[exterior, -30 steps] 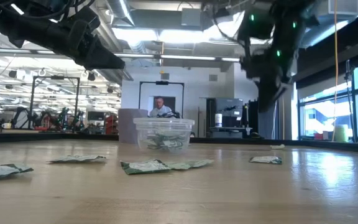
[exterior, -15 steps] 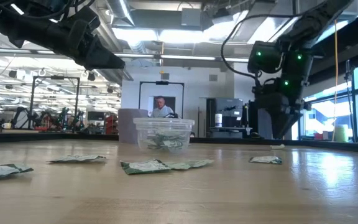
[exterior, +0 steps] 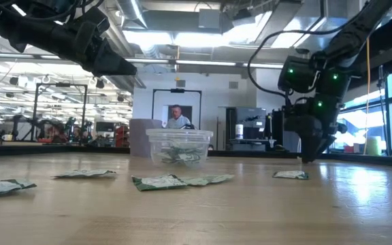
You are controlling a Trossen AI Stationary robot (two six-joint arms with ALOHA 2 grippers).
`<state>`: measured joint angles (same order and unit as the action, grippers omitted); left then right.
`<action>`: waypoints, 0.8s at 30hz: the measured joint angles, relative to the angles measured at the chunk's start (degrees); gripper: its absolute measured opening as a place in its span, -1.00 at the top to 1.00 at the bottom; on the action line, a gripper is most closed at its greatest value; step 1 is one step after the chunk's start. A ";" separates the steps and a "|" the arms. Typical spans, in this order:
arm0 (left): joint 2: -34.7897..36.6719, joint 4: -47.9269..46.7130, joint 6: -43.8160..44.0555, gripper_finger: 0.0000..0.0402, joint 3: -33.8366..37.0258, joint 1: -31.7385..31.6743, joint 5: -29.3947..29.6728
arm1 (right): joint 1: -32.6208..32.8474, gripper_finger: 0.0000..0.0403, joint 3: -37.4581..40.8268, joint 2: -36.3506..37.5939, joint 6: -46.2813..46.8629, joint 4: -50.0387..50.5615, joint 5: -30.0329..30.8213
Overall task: Pick and place Stevia / Truvia into bins
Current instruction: Put the stevia packet into the transparent container
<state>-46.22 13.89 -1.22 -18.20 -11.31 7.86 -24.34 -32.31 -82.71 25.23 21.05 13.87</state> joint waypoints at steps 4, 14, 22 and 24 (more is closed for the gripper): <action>0.00 0.02 0.01 0.58 0.00 -0.02 0.00 | -0.47 0.47 0.34 -1.69 -0.02 -0.35 0.02; -0.02 0.02 -0.01 0.58 0.00 -0.07 0.02 | -0.48 0.82 0.39 -2.21 -0.11 -0.63 0.22; -0.02 0.02 -0.01 0.58 0.00 -0.07 0.02 | 1.95 0.94 -5.30 -3.02 -0.18 3.85 -0.03; -0.02 0.02 -0.01 0.58 0.00 -0.07 0.03 | 3.76 0.94 -8.52 -2.91 0.04 3.07 -0.28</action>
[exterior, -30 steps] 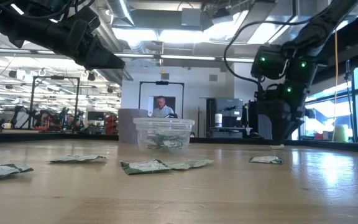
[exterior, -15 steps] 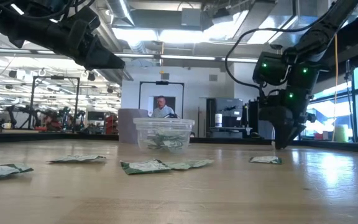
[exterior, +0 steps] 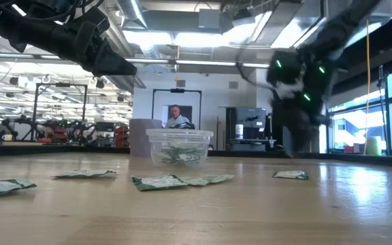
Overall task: Pick and place Stevia / Truvia into bins
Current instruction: Put the stevia packet into the transparent container
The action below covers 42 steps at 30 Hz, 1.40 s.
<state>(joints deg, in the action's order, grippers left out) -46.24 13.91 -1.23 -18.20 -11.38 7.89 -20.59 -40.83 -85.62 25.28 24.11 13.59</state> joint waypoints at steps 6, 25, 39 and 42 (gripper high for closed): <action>0.00 0.00 -0.02 0.58 0.00 0.00 0.15 | 7.15 0.94 -9.20 0.13 -2.80 -4.08 -3.03; 0.00 0.02 -0.02 0.58 0.00 0.00 0.17 | 24.53 0.94 -35.92 -19.60 -9.81 -5.01 -12.37; 0.00 -0.02 -0.02 0.58 0.00 0.00 0.14 | 24.51 0.93 -42.39 -30.12 -10.59 3.97 -13.32; 0.00 -0.01 -0.02 0.58 0.00 0.00 0.16 | 24.51 0.93 -42.39 -29.89 -11.57 3.99 -13.32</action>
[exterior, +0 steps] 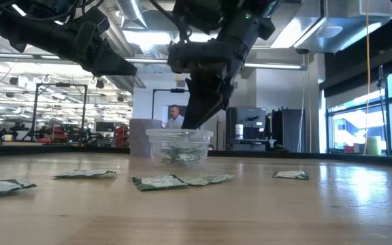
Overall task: Pick and place Stevia / Truvia into bins
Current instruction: Put the stevia packet into the transparent container
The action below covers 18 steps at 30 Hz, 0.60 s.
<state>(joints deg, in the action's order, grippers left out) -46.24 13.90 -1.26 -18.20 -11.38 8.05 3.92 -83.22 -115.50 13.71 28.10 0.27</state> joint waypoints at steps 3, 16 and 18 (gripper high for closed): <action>0.00 -0.01 0.00 0.58 0.00 0.00 -0.01 | 0.00 0.91 0.00 0.05 -0.72 0.11 0.01; 0.01 -0.20 0.00 0.58 0.00 0.01 -0.01 | -1.39 0.45 -1.78 4.55 -2.40 5.03 0.03; 0.00 -0.41 0.00 0.58 0.00 0.00 -0.01 | -2.51 0.44 -2.06 6.81 -4.60 5.25 0.01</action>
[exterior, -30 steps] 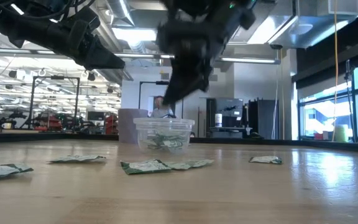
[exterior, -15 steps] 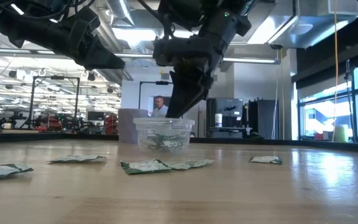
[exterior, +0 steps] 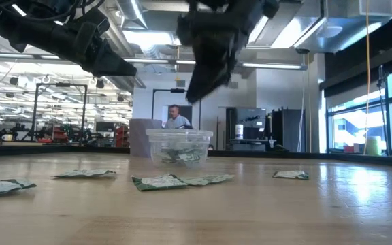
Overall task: Pick and place Stevia / Truvia into bins
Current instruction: Put the stevia packet into the transparent container
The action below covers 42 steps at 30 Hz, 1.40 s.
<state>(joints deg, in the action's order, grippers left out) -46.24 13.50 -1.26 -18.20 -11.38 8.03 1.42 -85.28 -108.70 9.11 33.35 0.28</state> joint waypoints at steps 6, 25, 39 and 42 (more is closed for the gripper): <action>0.00 -0.06 0.00 0.58 0.00 0.01 -0.09 | -6.44 0.43 0.10 4.44 -10.19 -0.05 0.88; -0.02 -0.04 -0.33 0.58 0.00 0.02 -0.15 | -23.64 0.46 0.26 -5.85 -14.20 -2.46 -0.08; -0.02 -0.04 -0.59 0.58 0.00 0.01 -0.13 | -24.21 0.49 0.30 -14.91 -16.07 -7.68 -1.99; -0.02 -0.05 -0.62 0.58 0.00 0.01 -0.04 | -24.23 0.49 0.22 -15.25 -15.46 -7.55 -1.97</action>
<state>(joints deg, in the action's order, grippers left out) -46.26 13.45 -1.87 -18.20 -11.36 7.99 -22.81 -85.06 -123.95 -6.36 25.80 -1.69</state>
